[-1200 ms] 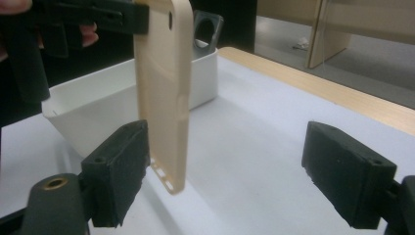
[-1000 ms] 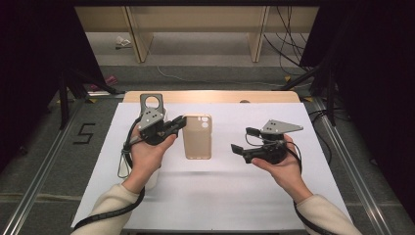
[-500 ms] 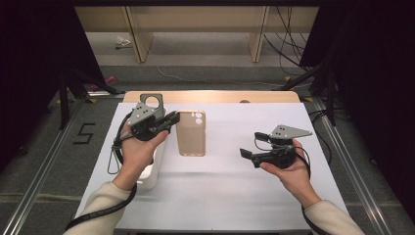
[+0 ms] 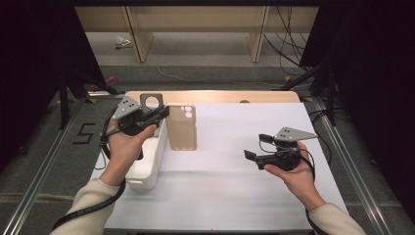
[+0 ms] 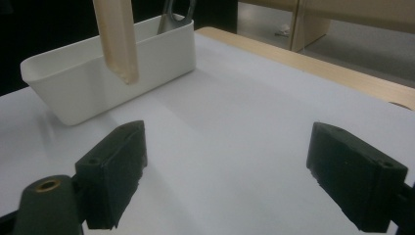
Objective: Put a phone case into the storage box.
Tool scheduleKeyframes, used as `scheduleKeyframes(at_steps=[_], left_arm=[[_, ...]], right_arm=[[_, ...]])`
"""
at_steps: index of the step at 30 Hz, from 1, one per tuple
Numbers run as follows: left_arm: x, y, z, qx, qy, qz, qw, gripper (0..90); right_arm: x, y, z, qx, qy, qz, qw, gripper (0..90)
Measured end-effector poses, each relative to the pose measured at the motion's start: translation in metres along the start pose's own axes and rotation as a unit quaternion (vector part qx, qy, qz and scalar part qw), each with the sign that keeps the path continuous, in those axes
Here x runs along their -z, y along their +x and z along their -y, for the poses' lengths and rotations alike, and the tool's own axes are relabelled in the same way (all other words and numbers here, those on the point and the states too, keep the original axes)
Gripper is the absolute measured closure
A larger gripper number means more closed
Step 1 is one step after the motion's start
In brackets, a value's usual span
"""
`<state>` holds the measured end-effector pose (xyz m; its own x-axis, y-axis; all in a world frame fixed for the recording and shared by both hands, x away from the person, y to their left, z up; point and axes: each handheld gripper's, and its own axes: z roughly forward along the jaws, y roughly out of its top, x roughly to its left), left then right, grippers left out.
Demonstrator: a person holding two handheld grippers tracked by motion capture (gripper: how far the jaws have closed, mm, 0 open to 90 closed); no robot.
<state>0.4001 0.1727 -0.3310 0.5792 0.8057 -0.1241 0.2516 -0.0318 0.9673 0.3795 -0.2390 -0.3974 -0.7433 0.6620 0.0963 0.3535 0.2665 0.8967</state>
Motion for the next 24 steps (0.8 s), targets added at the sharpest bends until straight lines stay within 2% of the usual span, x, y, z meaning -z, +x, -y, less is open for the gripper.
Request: scheduleKeyframes(at_steps=[6, 13, 24], left_arm=[[0.002, 0.006, -0.006, -0.006, 0.000, 0.002, 1.0000, 84.0], [0.003, 0.016, -0.012, -0.010, -0.002, 0.014, 0.9999, 84.0], [0.005, 0.032, -0.019, -0.018, -0.004, 0.006, 0.9998, 84.0]], right_arm=[[0.003, -0.001, 0.003, 0.000, 0.001, 0.003, 1.0000, 15.9], [0.008, -0.003, 0.006, -0.004, 0.001, 0.007, 1.0000, 15.8], [0.011, -0.005, 0.009, -0.006, 0.001, 0.011, 0.9999, 15.9]])
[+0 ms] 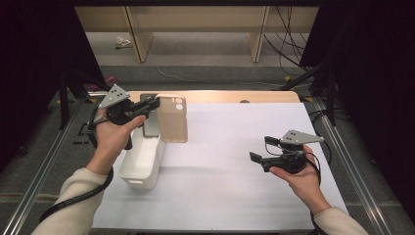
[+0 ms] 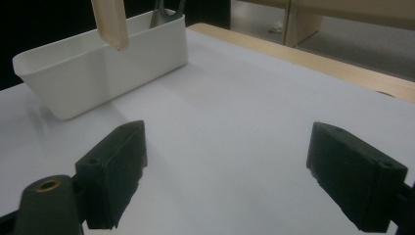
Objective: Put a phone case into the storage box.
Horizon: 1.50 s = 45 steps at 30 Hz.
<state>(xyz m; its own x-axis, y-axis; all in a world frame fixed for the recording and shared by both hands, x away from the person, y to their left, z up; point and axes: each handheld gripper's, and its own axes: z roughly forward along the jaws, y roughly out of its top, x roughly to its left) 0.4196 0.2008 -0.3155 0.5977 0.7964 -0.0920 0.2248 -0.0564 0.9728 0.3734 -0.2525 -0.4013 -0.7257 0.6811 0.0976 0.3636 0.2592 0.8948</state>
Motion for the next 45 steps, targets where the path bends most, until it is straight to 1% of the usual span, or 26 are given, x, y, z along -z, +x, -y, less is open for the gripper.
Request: scheduleKeyframes(at_steps=[8, 11, 14, 18, 33, 37, 45], left_arm=[[0.001, 0.012, -0.006, -0.010, -0.002, -0.003, 0.9999, 84.0], [0.001, 0.017, -0.008, -0.009, -0.005, -0.002, 0.9999, 84.1], [0.002, 0.022, -0.012, -0.015, -0.003, -0.005, 0.9999, 84.1], [0.004, 0.028, -0.015, -0.015, -0.002, -0.008, 0.9998, 84.1], [0.006, 0.054, -0.015, -0.014, 0.003, -0.026, 0.9996, 84.1], [0.006, 0.058, -0.014, -0.014, 0.005, -0.032, 0.9994, 84.1], [0.005, 0.067, -0.017, -0.016, 0.004, -0.037, 0.9992, 84.1]], right_arm=[[0.001, 0.000, 0.001, -0.001, 0.001, 0.002, 1.0000, 15.9], [0.001, -0.001, 0.001, -0.001, 0.002, 0.003, 1.0000, 15.9], [0.001, -0.001, 0.001, -0.001, 0.001, 0.003, 1.0000, 15.9], [0.001, -0.001, 0.000, -0.002, 0.001, 0.003, 1.0000, 15.9], [0.001, -0.001, 0.001, -0.003, 0.000, 0.003, 1.0000, 16.0], [0.001, -0.001, 0.001, -0.003, 0.000, 0.004, 1.0000, 16.0], [0.001, -0.001, 0.001, -0.003, 0.000, 0.004, 1.0000, 16.0]])
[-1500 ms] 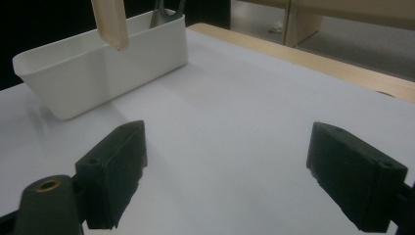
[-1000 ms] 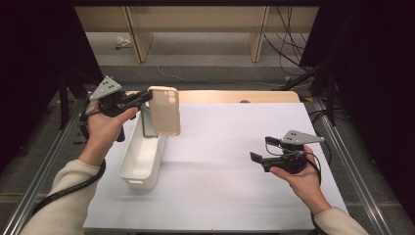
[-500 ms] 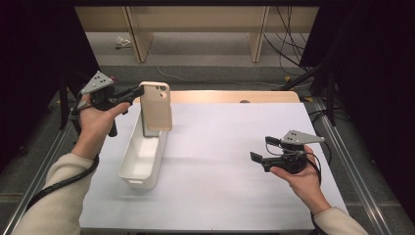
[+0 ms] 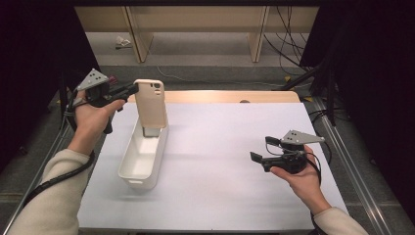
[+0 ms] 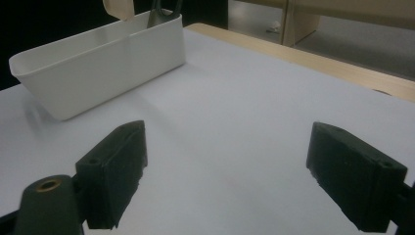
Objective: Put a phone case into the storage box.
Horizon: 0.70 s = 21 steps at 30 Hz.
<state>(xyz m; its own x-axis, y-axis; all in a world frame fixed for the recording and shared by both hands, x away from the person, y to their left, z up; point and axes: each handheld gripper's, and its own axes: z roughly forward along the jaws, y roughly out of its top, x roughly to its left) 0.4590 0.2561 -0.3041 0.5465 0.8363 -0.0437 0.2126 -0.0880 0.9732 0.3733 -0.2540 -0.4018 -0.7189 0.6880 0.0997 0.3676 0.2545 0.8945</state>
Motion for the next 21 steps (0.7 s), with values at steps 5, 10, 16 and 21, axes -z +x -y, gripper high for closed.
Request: scheduleKeyframes(at_steps=[5, 10, 16, 21], left_arm=[[-0.002, 0.006, 0.001, -0.006, 0.004, -0.008, 0.9999, 84.1], [-0.004, 0.014, 0.005, -0.007, 0.007, -0.012, 0.9999, 84.1], [-0.008, 0.022, 0.010, -0.011, 0.012, -0.015, 0.9998, 84.0], [-0.013, 0.027, 0.016, -0.010, 0.020, -0.017, 0.9996, 84.0]], right_arm=[[0.000, 0.000, 0.000, -0.001, 0.001, 0.000, 1.0000, 16.0], [0.000, 0.000, 0.000, 0.000, 0.001, 0.000, 1.0000, 16.0], [0.000, 0.000, 0.000, -0.001, 0.001, 0.000, 1.0000, 16.0], [0.000, 0.000, 0.000, -0.001, 0.001, -0.001, 1.0000, 16.0]])
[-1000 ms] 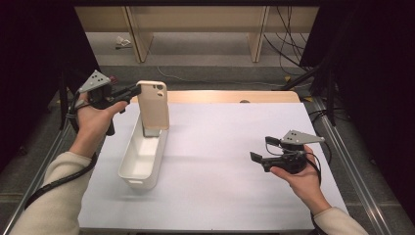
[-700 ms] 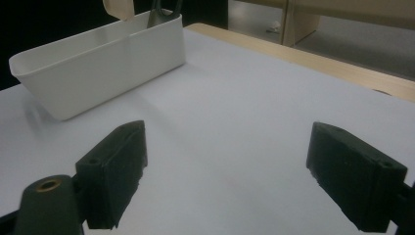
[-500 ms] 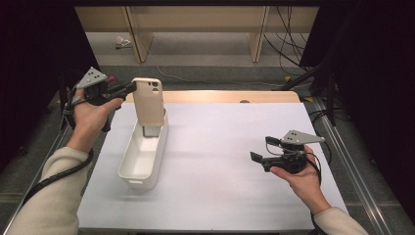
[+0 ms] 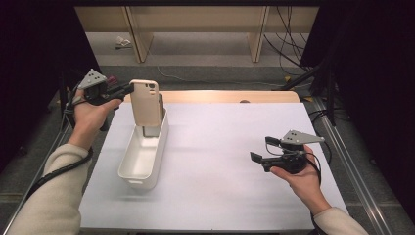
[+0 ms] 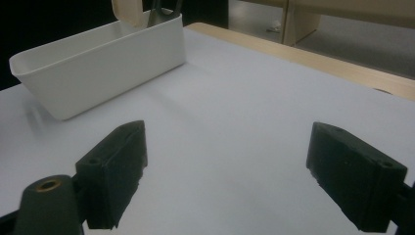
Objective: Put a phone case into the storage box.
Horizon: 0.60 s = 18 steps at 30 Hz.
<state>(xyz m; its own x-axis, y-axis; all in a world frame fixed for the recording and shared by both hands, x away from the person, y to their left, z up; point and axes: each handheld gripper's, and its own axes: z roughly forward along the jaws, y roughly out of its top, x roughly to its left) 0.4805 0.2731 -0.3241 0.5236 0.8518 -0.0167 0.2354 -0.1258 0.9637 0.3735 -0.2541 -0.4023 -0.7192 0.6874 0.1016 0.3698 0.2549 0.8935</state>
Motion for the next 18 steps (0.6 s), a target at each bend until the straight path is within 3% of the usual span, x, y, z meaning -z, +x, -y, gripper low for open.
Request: scheduleKeyframes(at_steps=[18], left_arm=[[-0.016, 0.005, 0.031, 0.009, 0.030, 0.006, 0.9995, 84.0]], right_arm=[[0.000, 0.001, 0.000, 0.000, 0.002, -0.001, 1.0000, 16.0]])
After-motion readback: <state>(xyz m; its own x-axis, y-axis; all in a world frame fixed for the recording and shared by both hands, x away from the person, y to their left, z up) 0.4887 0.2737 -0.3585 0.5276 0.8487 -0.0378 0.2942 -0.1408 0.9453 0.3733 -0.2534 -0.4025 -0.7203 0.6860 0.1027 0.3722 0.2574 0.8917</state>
